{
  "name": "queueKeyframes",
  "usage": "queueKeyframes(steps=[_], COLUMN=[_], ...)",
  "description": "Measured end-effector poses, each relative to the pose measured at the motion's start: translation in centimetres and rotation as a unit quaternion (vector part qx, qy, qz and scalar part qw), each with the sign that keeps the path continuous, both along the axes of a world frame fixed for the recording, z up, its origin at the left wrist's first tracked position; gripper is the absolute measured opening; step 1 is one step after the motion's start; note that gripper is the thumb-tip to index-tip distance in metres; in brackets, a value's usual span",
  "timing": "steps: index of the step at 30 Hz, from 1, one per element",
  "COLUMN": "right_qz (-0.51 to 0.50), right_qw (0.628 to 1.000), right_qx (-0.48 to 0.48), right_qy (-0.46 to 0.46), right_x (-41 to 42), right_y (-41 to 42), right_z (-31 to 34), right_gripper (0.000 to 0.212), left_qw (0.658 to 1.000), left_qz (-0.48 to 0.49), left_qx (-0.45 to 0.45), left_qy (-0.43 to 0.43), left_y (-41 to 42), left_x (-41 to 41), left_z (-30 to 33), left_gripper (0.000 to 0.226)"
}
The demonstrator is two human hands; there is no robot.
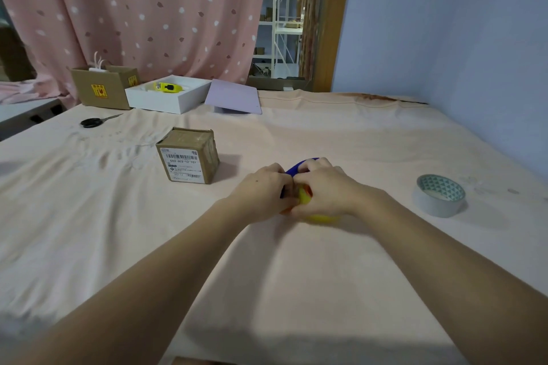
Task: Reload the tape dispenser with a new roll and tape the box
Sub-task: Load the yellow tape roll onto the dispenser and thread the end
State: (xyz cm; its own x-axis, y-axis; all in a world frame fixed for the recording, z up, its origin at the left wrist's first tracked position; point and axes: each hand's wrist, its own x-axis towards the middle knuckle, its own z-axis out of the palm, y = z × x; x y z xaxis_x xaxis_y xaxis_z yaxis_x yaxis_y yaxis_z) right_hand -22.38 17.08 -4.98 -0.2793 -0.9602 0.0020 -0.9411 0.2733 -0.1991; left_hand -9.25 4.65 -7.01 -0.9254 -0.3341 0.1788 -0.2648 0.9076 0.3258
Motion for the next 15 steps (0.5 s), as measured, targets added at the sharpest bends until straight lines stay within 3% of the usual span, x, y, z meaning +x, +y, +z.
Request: queueKeyframes(steps=[4,9,15], right_qz=[-0.019,-0.031,-0.045], right_qw=[0.997,0.998,0.998], right_qx=[-0.053,-0.026,-0.024], right_qy=[-0.053,-0.050,-0.043], right_x=[0.1,-0.3,-0.4], right_y=[-0.1,-0.4,-0.3], right_z=[-0.7,-0.8,-1.0], right_gripper=[0.018,0.011,0.015], left_qw=[1.000,0.999,0.998], left_qz=[-0.019,-0.035,-0.056], left_qx=[-0.017,-0.011,0.018], left_qy=[0.006,0.023,-0.027], left_y=[-0.3,-0.7,-1.4], left_x=[0.5,1.5,2.8], left_z=[0.2,1.2,2.2], left_gripper=[0.013,0.034,0.068])
